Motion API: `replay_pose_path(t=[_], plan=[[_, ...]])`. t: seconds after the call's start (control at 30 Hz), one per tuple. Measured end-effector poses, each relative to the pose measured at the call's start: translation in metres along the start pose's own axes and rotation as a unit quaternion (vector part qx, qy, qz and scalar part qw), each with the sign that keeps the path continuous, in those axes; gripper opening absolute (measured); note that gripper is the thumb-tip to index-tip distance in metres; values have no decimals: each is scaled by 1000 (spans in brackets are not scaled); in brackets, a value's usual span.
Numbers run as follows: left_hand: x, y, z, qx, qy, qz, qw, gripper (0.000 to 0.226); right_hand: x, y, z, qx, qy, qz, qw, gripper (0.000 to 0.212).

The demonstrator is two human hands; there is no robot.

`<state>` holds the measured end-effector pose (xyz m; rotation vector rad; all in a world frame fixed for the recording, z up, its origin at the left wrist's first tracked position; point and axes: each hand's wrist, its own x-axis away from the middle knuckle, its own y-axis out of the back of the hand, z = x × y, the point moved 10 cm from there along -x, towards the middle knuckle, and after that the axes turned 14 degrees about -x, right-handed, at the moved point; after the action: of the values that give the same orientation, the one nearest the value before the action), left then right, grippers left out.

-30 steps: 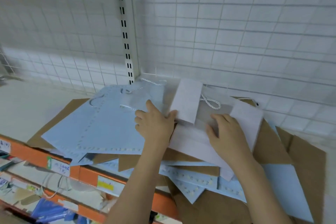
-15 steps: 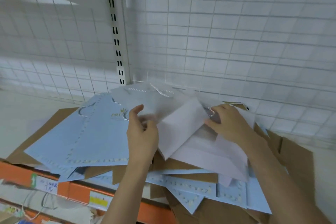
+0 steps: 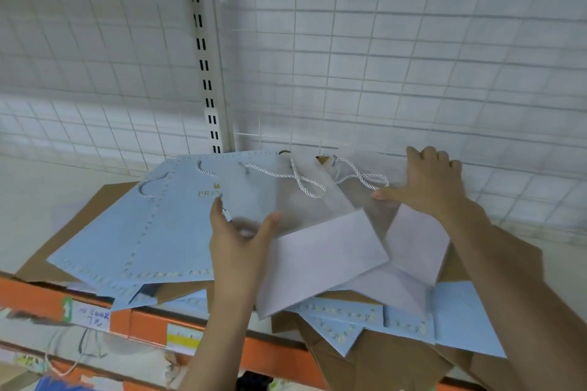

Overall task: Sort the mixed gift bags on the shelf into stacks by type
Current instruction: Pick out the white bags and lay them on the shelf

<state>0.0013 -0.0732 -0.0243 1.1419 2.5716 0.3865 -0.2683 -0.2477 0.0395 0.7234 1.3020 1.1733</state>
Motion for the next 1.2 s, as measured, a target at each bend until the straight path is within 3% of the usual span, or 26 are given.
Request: replay_pose_path(t=[0.17,0.23,0.43,0.5,0.67,0.8,0.97,1.2], plan=[[11,-13,-6,13,-4,41,999,82,32,33,-22,-64,2,-127,990,77],[15,-21,-6,10,-10,50,999,84,46,39,-35,-60,-15,-142,988,72],[25,-41,-22,-53,-71,49,995,56,87,32,-94,-126,-99,-96,982,58],[35,-50,-33,-49,-88,42,994,58,98,34,-113,-156,-124,-105,974,59],[74,-83,-70,-44,-133,37,989,60,118,37,-167,-313,-174,-114,927,50],[119,-129,-94,-51,-146,50,987,51,144,36,-217,-392,-175,-71,900,37],[176,-195,-114,-53,-144,86,984,39,194,43,-294,-399,-179,-49,898,30],[228,-263,-119,-93,-165,134,973,47,237,43,-378,-405,-249,-83,876,34]])
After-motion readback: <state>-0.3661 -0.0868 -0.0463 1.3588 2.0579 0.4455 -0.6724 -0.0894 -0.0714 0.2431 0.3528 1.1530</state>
